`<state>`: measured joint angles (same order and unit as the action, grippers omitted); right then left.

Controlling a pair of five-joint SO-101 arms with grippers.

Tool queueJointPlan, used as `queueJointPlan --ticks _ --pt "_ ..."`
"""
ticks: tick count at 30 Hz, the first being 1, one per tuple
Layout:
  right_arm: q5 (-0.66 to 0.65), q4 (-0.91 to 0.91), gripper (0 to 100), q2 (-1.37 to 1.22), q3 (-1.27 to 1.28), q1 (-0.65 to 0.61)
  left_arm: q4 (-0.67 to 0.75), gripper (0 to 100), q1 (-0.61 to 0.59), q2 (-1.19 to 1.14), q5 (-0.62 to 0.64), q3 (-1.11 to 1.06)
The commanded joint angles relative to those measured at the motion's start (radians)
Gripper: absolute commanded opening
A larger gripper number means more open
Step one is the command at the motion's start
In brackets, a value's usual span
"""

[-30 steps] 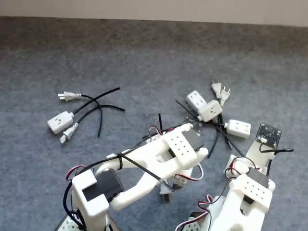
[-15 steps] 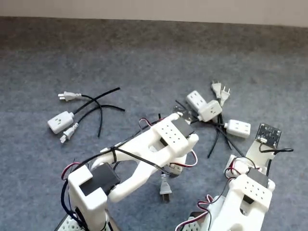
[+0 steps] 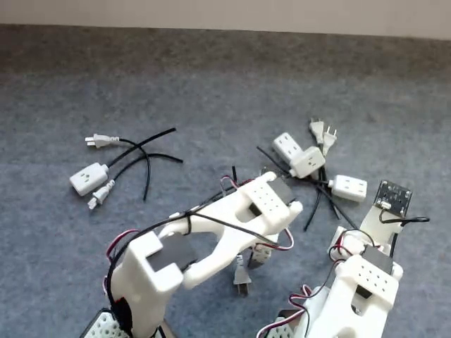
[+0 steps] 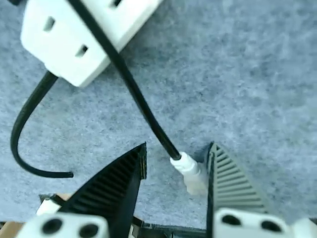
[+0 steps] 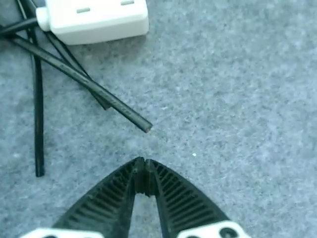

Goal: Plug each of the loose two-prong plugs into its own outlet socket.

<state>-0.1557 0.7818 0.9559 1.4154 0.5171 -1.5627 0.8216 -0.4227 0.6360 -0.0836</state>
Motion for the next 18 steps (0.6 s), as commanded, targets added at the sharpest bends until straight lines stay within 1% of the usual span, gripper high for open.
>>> queueJointPlan --ticks 1,4,9,11,14,18 --pt "-0.006 -0.021 1.2 0.002 -0.007 0.001 -0.123 20 0.010 -0.111 0.003 0.160" --pt "-0.006 -0.021 1.2 0.002 -0.007 0.001 -0.196 20 0.007 -0.199 0.000 0.255" --pt "-0.006 -0.021 1.2 0.002 -0.007 0.001 -0.206 20 0.005 -0.236 -0.077 0.282" --pt "-0.006 -0.021 1.2 0.002 -0.007 0.001 -0.206 16 0.005 -0.236 -0.081 0.282" --pt "-0.006 -0.021 1.2 0.002 -0.007 0.001 -0.206 5 0.005 -0.236 -0.095 0.283" --pt "-0.006 -0.021 1.2 0.002 -0.007 0.001 -0.206 1 0.004 -0.237 -0.144 0.282"
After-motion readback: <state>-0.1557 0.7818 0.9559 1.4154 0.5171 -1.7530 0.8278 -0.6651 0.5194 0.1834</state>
